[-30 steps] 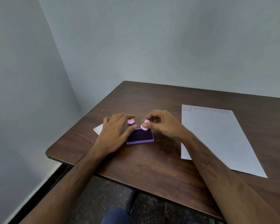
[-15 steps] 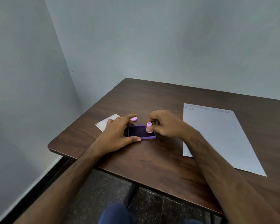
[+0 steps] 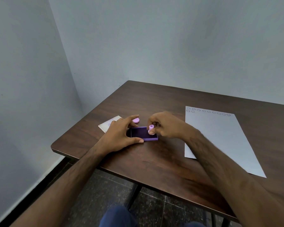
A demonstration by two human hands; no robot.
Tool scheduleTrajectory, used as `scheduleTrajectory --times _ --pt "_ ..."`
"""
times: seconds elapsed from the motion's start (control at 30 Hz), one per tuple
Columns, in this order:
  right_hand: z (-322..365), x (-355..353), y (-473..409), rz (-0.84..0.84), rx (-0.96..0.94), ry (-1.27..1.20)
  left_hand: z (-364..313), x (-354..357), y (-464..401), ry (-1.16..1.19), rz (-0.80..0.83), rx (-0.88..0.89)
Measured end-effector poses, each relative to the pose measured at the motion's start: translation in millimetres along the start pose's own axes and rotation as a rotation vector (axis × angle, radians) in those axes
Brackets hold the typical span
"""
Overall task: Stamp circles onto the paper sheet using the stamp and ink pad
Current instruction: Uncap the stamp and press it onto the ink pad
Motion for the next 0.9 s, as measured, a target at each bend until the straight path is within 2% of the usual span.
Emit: scheduleTrajectory --times 0.23,0.5,0.67,0.77,0.9 --pt "9.7 6.1 -6.5 0.021 0.115 0.053 -0.2 0.0 2.7 -0.033 -0.01 0.013" --pt "17.8 -1.8 -4.1 0.111 0.075 0.139 -1.7 -1.9 4.2 -0.049 -0.01 0.024" --pt "17.4 8.4 -6.0 0.029 0.166 0.14 -1.8 -1.2 4.1 -0.044 -0.005 0.022" --pt "17.3 9.0 -3.0 0.035 0.203 0.074 -4.0 -2.0 4.6 -0.05 -0.005 0.025" --pt "14.3 -13.0 -0.8 -0.023 0.155 0.051 -3.1 -2.4 5.0 -0.049 -0.006 0.02"
Point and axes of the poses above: each hand's wrist, its own y-axis away from the middle knuckle, its own x-axis out of the palm, z = x × y, the point moved 1 cm from there along -y, towards the middle knuckle
